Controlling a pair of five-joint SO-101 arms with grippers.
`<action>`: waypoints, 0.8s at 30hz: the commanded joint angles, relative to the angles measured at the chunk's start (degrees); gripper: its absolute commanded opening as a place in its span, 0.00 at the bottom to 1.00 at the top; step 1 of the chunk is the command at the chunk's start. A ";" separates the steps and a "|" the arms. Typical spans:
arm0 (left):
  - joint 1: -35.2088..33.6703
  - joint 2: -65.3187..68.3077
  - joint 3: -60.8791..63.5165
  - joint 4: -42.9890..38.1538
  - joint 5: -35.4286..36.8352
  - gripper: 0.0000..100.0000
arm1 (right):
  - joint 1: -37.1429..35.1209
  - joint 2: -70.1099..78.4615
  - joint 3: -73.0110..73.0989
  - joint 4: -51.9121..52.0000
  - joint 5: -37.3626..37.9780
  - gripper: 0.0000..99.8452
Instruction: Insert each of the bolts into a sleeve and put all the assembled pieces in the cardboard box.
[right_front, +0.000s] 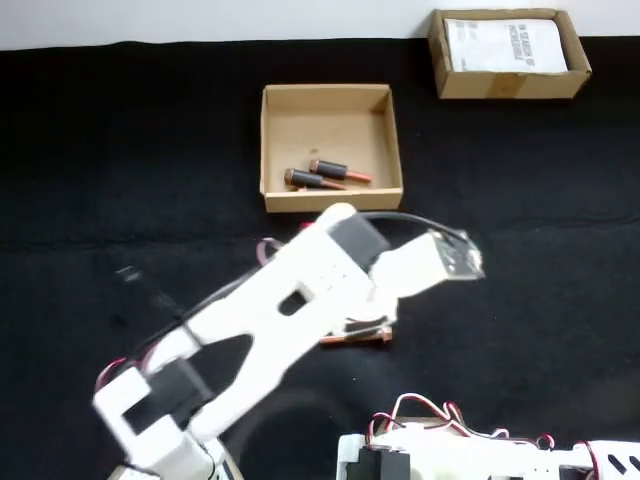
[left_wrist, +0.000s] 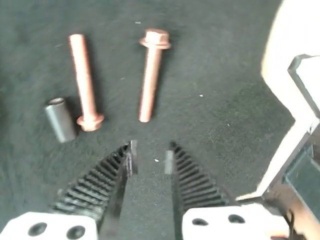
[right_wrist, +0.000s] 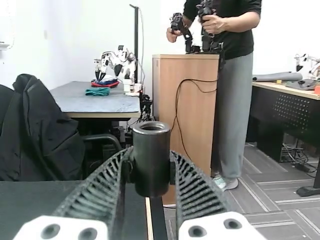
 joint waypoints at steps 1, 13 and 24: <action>2.42 5.41 -5.93 1.41 -3.60 0.20 | -1.89 -1.54 -0.22 -1.36 0.53 0.01; 0.04 23.34 -19.47 1.14 -12.84 0.20 | -8.84 -1.63 -0.57 -1.45 0.53 0.01; -1.19 35.30 -30.90 3.34 -12.84 0.20 | -10.68 -1.63 -0.66 -1.36 0.53 0.01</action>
